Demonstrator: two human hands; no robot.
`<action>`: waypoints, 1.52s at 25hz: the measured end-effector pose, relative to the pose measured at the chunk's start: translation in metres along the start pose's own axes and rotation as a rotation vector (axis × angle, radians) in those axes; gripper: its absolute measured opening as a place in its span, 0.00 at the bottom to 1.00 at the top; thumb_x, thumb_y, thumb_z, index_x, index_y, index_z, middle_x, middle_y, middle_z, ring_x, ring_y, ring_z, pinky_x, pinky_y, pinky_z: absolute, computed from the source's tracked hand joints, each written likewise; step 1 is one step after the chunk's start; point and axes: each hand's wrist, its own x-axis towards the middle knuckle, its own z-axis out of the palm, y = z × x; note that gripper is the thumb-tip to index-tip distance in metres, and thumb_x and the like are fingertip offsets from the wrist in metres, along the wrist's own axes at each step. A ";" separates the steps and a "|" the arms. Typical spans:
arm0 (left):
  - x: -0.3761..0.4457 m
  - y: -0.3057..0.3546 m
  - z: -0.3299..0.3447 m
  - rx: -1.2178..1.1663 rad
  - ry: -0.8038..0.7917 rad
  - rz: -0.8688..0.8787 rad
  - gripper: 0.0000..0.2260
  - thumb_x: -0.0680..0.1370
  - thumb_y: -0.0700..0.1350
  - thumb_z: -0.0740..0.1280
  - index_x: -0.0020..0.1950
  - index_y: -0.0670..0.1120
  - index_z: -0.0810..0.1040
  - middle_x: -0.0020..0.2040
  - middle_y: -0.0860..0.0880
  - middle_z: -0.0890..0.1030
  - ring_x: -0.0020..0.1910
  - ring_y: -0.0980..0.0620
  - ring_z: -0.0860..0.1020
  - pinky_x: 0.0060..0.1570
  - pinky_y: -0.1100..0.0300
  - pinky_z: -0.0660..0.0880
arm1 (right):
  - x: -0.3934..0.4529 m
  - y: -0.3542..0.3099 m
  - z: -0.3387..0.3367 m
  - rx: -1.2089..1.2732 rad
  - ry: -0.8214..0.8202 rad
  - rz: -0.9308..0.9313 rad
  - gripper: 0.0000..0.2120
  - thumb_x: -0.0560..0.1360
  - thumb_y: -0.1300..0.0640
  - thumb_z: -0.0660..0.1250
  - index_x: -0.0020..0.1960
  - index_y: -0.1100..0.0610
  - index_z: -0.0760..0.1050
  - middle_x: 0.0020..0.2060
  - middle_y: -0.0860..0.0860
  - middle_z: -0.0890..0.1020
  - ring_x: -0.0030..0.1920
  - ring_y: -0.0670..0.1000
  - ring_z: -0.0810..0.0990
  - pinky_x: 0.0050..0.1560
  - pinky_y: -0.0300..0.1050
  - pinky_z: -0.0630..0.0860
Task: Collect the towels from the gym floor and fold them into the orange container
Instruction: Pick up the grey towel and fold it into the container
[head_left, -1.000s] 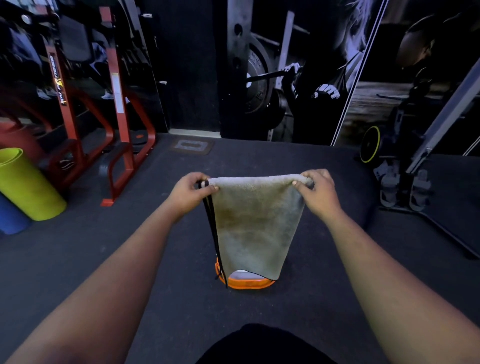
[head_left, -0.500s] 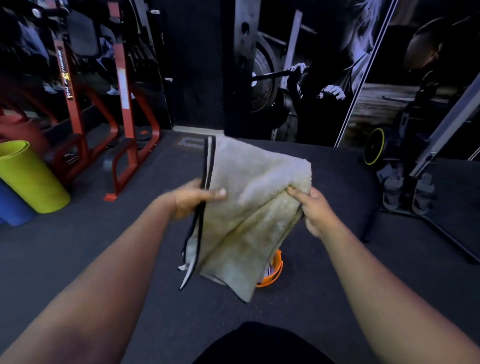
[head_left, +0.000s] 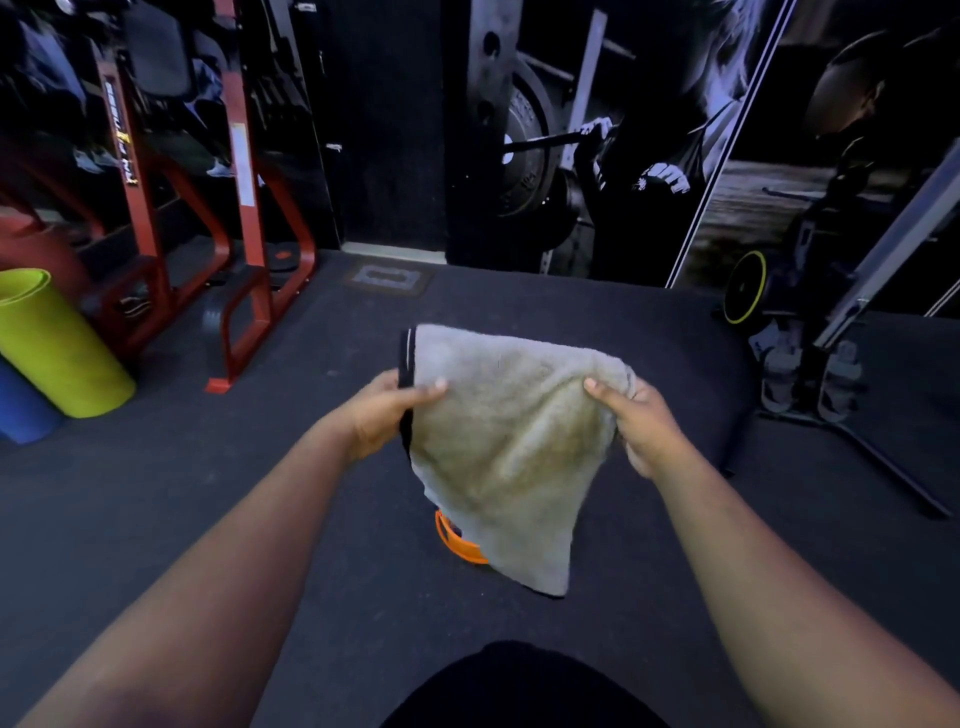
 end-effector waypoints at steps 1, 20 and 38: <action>-0.004 -0.005 -0.003 0.091 -0.006 -0.022 0.13 0.81 0.44 0.70 0.64 0.41 0.81 0.59 0.42 0.85 0.60 0.41 0.83 0.54 0.53 0.82 | 0.002 -0.004 -0.001 -0.077 0.062 -0.030 0.12 0.77 0.58 0.73 0.58 0.61 0.80 0.52 0.57 0.86 0.55 0.58 0.85 0.56 0.51 0.82; -0.004 0.028 -0.056 -0.177 0.186 0.069 0.16 0.82 0.50 0.68 0.63 0.40 0.79 0.57 0.44 0.85 0.57 0.45 0.84 0.55 0.49 0.81 | 0.004 0.010 0.065 -0.163 0.140 0.050 0.11 0.83 0.52 0.64 0.54 0.60 0.76 0.50 0.56 0.85 0.50 0.56 0.84 0.53 0.52 0.81; 0.017 -0.016 -0.071 0.071 0.116 -0.038 0.40 0.73 0.42 0.79 0.78 0.53 0.60 0.70 0.51 0.70 0.65 0.52 0.76 0.70 0.52 0.73 | 0.015 0.021 0.044 -0.313 0.169 -0.057 0.13 0.80 0.63 0.68 0.58 0.47 0.82 0.58 0.50 0.82 0.59 0.52 0.81 0.64 0.54 0.79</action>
